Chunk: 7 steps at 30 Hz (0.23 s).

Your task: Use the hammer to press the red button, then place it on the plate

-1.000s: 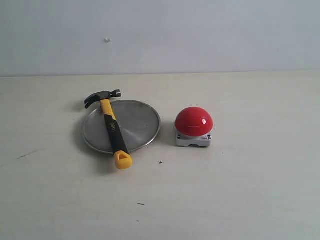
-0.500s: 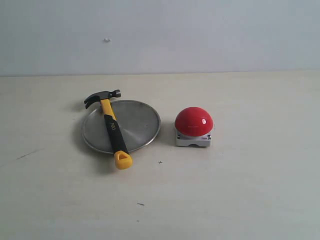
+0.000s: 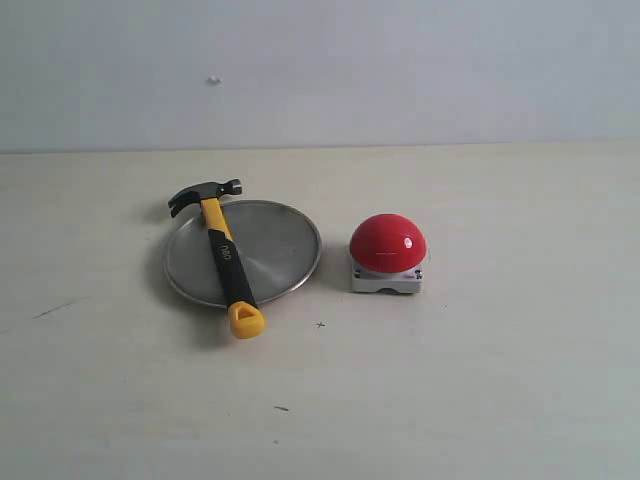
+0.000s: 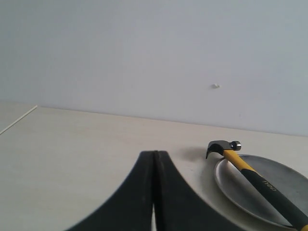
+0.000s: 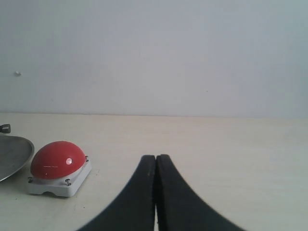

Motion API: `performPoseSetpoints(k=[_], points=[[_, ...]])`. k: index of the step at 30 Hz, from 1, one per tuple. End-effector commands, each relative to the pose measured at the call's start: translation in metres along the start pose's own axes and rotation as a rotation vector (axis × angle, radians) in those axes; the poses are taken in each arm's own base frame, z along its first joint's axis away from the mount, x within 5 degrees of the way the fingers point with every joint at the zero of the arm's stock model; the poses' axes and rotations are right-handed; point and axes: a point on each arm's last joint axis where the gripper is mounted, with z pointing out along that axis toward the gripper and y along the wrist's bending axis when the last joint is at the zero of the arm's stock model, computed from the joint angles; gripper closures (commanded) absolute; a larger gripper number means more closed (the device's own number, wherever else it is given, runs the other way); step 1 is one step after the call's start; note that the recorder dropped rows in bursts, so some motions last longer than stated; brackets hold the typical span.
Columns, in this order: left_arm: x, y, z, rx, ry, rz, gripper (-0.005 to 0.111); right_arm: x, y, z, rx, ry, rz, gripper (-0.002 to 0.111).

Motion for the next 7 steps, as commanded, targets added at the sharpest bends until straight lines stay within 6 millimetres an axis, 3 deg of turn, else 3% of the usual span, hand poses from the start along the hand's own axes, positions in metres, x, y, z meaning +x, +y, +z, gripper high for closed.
performPoseSetpoints(k=[1,7], points=[[0.0006,0.0002,-0.0003,-0.002,-0.004,0.002,0.107,0.0003,-0.0004,-0.0001,0.007,-0.013,0.003,0.108],[0.0006,0.0002,-0.0003,-0.002,-0.004,0.002,0.107,0.0003,-0.0003,-0.0001,0.006,-0.013,0.007,0.108]])
